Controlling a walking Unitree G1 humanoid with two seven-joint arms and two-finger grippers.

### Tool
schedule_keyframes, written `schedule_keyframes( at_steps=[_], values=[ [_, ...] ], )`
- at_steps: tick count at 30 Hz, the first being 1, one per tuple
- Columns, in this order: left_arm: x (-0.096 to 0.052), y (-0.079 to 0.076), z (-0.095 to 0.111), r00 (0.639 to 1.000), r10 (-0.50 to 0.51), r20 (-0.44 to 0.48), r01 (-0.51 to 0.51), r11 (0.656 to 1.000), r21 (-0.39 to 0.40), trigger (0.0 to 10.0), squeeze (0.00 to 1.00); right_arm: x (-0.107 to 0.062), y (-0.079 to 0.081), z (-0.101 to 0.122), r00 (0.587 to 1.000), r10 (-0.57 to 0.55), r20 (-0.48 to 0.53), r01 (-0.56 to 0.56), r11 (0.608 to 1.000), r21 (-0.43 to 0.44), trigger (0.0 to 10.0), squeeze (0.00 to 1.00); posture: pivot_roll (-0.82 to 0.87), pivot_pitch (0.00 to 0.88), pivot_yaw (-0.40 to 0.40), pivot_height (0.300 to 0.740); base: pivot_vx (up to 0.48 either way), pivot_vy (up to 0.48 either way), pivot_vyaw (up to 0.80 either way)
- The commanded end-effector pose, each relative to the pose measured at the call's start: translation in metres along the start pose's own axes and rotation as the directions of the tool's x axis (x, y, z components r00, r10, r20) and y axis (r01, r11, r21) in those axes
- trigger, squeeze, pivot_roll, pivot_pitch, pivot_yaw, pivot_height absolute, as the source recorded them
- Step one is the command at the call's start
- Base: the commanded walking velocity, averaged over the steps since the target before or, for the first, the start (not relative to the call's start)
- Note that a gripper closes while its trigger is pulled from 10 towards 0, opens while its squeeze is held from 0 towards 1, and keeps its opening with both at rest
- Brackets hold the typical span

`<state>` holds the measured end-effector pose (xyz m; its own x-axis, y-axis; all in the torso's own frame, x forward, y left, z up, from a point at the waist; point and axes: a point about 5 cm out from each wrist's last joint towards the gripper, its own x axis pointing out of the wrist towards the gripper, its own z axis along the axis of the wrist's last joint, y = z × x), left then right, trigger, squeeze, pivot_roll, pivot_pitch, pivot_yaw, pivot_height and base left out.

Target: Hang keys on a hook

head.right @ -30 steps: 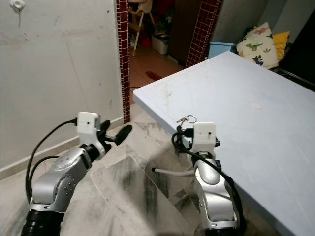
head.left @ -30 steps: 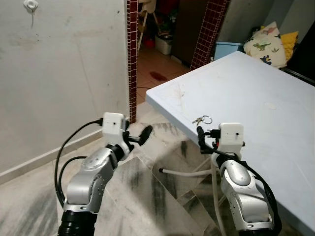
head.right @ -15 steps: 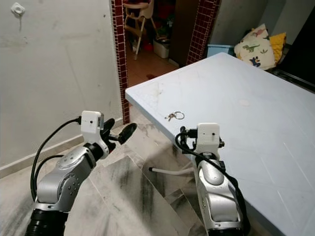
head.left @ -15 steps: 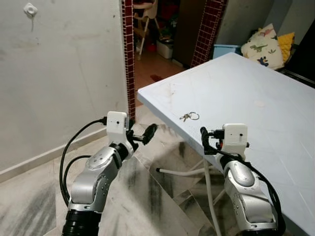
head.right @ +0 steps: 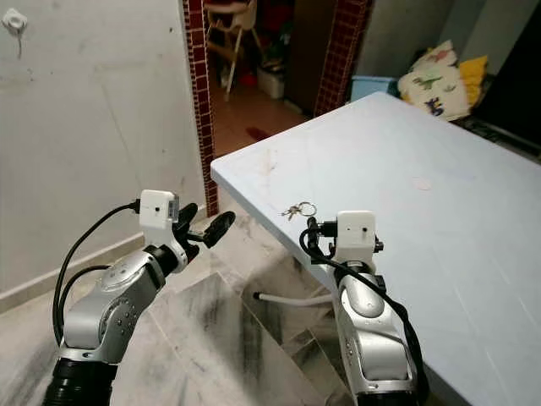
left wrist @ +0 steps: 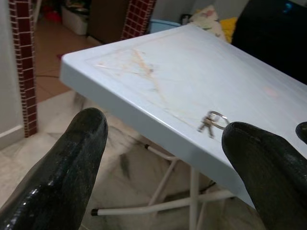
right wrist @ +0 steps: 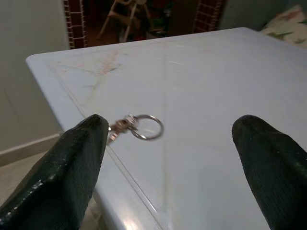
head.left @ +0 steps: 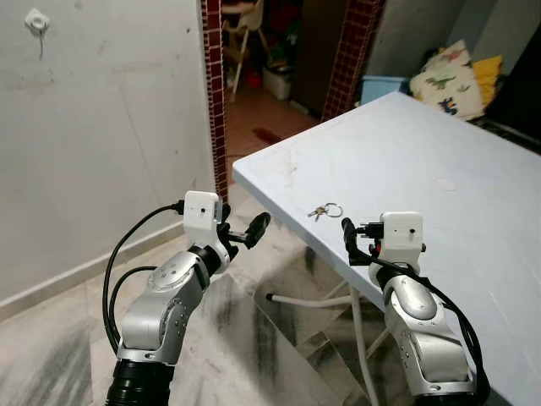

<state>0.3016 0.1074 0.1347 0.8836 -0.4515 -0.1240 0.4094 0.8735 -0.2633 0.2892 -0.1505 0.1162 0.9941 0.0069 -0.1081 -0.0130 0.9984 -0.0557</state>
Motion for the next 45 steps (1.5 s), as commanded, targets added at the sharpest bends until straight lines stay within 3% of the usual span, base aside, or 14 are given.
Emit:
schedule_keyframes(
  at_steps=[1,6,35,42,45],
  values=[
    [0.0,-0.001,0.001,1.0,-0.007,-0.001,0.007,1.0,0.006,10.0,0.0,0.0,0.0,0.002,1.0,0.01,0.005,-0.01,1.0,0.002,10.0,0.0,0.08,0.0,-0.06,0.74,0.345,0.0,0.0],
    [0.0,-0.001,0.0,1.0,-0.005,-0.007,0.005,1.0,0.004,10.0,0.0,-0.001,0.001,0.0,1.0,0.015,-0.002,-0.015,1.0,0.002,10.0,0.0,0.08,0.0,-0.06,0.74,0.314,0.0,0.0],
    [-0.002,-0.002,-0.006,1.0,0.007,-0.023,-0.007,1.0,0.003,10.0,0.0,0.0,0.019,0.0,0.993,0.115,-0.037,-0.114,0.993,0.006,10.0,0.0,0.08,0.0,-0.073,0.74,0.0,0.0,0.0],
    [-0.004,-0.001,-0.009,0.999,0.021,-0.036,-0.02,1.0,0.02,10.0,0.0,0.016,0.043,0.001,0.981,0.181,-0.069,-0.181,0.983,0.001,10.0,0.0,0.09,0.0,-0.076,0.74,0.0,0.0,0.0],
    [-0.007,0.0,-0.011,0.999,0.023,-0.048,-0.022,0.999,0.027,10.0,0.0,0.024,0.045,0.003,0.985,0.16,-0.07,-0.161,0.987,-0.015,10.0,0.0,0.11,0.0,-0.078,0.74,0.0,0.0,0.0]
  ],
)
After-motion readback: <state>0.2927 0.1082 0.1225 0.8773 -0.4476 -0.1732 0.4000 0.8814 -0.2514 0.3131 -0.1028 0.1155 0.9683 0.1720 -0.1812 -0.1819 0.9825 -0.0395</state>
